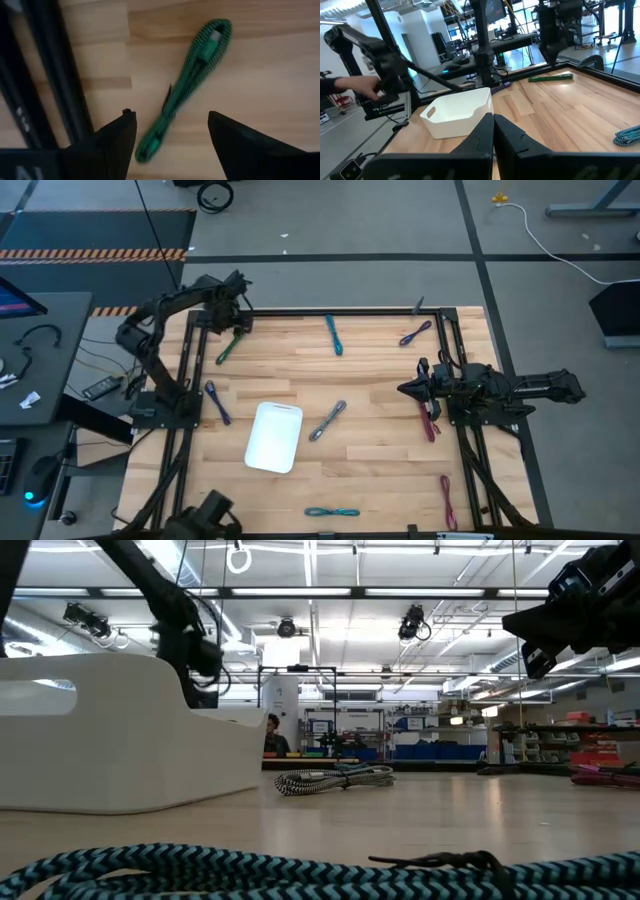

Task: Pick and place USB-C Cables
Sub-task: Put the green charger cable into the white bin

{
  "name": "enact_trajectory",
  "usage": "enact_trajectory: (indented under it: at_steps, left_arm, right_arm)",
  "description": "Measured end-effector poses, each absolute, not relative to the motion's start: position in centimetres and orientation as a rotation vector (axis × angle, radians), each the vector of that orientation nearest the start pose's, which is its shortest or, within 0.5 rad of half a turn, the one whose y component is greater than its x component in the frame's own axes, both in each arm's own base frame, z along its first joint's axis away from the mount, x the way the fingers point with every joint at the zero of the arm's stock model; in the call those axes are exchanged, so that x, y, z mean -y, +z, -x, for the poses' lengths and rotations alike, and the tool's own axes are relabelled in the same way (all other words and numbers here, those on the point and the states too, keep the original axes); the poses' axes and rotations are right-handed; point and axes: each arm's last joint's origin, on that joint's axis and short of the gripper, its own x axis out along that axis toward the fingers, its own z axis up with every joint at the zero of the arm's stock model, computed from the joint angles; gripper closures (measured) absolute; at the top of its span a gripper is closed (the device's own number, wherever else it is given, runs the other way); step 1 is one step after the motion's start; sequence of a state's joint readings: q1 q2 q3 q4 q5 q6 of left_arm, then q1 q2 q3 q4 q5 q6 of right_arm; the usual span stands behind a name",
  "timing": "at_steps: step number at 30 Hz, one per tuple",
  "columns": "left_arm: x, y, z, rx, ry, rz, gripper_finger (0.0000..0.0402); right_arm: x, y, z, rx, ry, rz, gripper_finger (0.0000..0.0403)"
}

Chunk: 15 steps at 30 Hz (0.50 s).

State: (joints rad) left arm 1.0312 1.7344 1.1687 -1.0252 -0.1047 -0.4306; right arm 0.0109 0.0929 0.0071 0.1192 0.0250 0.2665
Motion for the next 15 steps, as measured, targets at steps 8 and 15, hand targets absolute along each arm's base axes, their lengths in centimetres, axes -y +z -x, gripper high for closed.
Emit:
enact_trajectory:
  at_steps: [8, 15]
  left_arm:
    - [-26.5, 13.5, -17.1, -1.472, 1.147, 1.04, 0.0167]
    - [-26.3, 12.4, -17.8, -1.528, 1.11, 1.003, 0.0227]
  right_arm:
    - [0.0, 17.0, -10.3, 0.035, -0.01, -0.267, 0.0392]
    - [0.0, 17.0, -10.3, 0.035, -0.009, -0.267, 0.0392]
